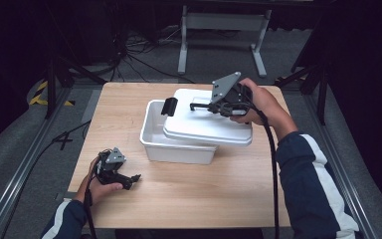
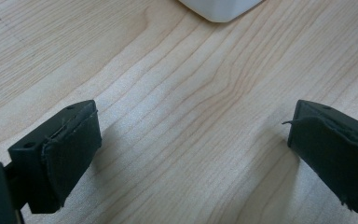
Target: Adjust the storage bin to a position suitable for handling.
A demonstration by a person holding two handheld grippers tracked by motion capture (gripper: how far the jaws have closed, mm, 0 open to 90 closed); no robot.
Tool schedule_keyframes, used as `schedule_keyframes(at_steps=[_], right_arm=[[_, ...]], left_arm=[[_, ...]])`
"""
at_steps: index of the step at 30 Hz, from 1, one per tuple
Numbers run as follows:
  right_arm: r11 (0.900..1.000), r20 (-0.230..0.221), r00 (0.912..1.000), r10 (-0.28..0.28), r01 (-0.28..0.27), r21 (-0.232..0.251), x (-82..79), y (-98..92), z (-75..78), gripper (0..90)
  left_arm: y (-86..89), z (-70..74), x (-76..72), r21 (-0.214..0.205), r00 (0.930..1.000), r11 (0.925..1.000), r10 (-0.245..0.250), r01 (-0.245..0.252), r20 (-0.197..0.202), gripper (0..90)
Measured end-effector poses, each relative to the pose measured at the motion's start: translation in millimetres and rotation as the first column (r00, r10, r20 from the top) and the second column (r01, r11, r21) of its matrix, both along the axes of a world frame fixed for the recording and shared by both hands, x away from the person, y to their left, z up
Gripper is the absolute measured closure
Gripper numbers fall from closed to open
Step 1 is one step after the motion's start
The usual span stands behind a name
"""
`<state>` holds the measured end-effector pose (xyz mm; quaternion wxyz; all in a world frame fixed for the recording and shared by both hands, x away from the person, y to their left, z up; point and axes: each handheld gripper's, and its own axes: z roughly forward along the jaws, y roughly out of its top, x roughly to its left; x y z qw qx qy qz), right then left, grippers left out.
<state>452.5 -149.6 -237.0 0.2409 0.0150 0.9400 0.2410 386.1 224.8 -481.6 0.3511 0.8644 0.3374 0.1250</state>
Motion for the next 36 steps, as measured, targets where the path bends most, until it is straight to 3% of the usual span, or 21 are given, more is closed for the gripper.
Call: schedule_keyframes(at_steps=[20, 36], right_arm=[[0.9951, 0.013, 0.997, -0.076, 0.075, 0.064, -13.2, -75.9, -1.5, 84.3], [0.9813, 0.006, 0.9868, -0.162, 0.16, 0.107, -18.8, -126.3, -9.3, 84.2]], left_arm=[[0.0, -0.1, 0.0, 0.0, 1.0, 1.0, 0.0, 0.0, 0.001, 3.1], [0.3, 0.1, 0.0, 0.004, 1.0, 1.0, -0.001, 0.001, 0.003, 3.1]])
